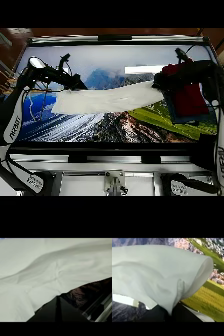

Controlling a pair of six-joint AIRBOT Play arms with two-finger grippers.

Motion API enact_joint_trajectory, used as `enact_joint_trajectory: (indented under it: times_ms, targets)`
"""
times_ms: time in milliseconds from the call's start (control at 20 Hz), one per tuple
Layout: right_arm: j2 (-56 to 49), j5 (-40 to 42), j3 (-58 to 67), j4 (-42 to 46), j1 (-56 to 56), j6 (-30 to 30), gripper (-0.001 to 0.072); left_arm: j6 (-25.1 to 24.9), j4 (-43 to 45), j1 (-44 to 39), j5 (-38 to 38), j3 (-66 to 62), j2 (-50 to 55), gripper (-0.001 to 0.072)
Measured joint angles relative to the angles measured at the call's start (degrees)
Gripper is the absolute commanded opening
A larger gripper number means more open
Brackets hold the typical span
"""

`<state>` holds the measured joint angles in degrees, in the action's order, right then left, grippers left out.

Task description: Fold the shirts.

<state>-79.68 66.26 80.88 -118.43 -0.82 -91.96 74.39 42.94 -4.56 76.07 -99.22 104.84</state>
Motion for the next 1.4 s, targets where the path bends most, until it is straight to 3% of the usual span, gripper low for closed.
enact_joint_trajectory:
  times_ms: [550, 1000, 1400]
  targets:
    - [18.34, 7.37, 0.02, -0.20, 0.00, 8.92, 0.0056, 2.45, 4.22, -15.50, -2.43, 0.00, 0.02, 0.0038]
    - [23.50, 7.82, 0.07, -2.14, -0.04, 10.88, 0.0056, 4.55, -4.20, -26.67, -15.17, 0.00, 5.49, 0.0037]
    - [22.69, 2.80, 0.09, -3.63, -0.02, 12.28, 0.0056, 5.20, -2.32, -26.49, -22.45, 0.00, 3.48, 0.0035]
